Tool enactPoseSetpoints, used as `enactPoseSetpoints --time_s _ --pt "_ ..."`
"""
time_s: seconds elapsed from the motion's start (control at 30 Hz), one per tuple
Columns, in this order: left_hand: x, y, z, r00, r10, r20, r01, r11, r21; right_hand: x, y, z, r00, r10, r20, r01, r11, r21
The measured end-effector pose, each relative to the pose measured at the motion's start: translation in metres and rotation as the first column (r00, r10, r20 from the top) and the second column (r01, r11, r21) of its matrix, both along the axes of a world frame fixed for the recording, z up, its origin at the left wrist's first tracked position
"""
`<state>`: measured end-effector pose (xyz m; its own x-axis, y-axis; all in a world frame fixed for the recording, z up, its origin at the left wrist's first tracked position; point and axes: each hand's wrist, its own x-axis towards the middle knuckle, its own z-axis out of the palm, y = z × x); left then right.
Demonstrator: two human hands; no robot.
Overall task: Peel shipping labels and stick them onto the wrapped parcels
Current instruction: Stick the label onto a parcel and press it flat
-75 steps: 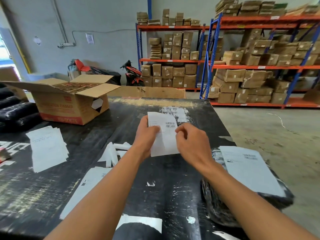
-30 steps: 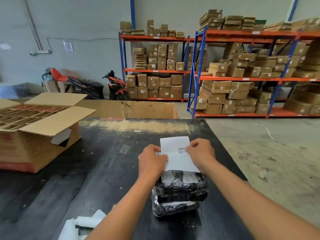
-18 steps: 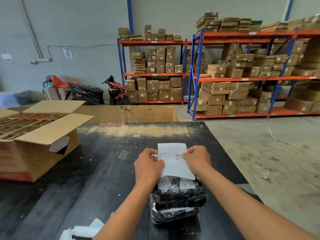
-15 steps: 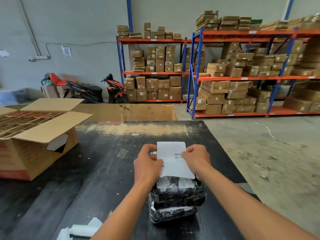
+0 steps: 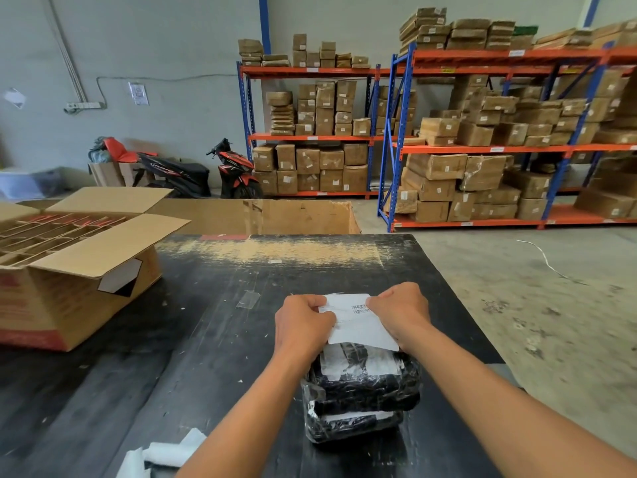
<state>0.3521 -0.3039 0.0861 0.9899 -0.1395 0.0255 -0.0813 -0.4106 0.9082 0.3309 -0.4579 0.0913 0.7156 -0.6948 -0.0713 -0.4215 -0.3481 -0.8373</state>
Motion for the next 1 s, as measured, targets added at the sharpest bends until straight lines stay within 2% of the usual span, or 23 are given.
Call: enactPoseSetpoints --time_s 0.23,0.5,0.73,1.0 --pt "0.004 -0.001 0.004 0.999 -0.040 -0.021 0.040 0.999 0.011 -0.001 -0.002 -0.001 0.999 -0.019 0.035 0.017 0.999 0.044" --pt "0.015 0.000 0.008 0.995 -0.056 -0.085 0.059 0.998 0.037 -0.001 0.001 0.003 0.999 -0.016 -0.036 0.017 0.999 0.032" --pt "0.023 -0.002 0.007 0.990 -0.067 -0.124 0.071 0.997 0.031 -0.003 0.003 0.008 0.998 0.009 -0.062 -0.012 0.999 -0.037" --pt "0.024 0.000 0.012 0.982 -0.119 -0.150 0.136 0.984 0.116 -0.002 -0.003 0.010 0.991 0.114 -0.073 -0.121 0.987 -0.109"
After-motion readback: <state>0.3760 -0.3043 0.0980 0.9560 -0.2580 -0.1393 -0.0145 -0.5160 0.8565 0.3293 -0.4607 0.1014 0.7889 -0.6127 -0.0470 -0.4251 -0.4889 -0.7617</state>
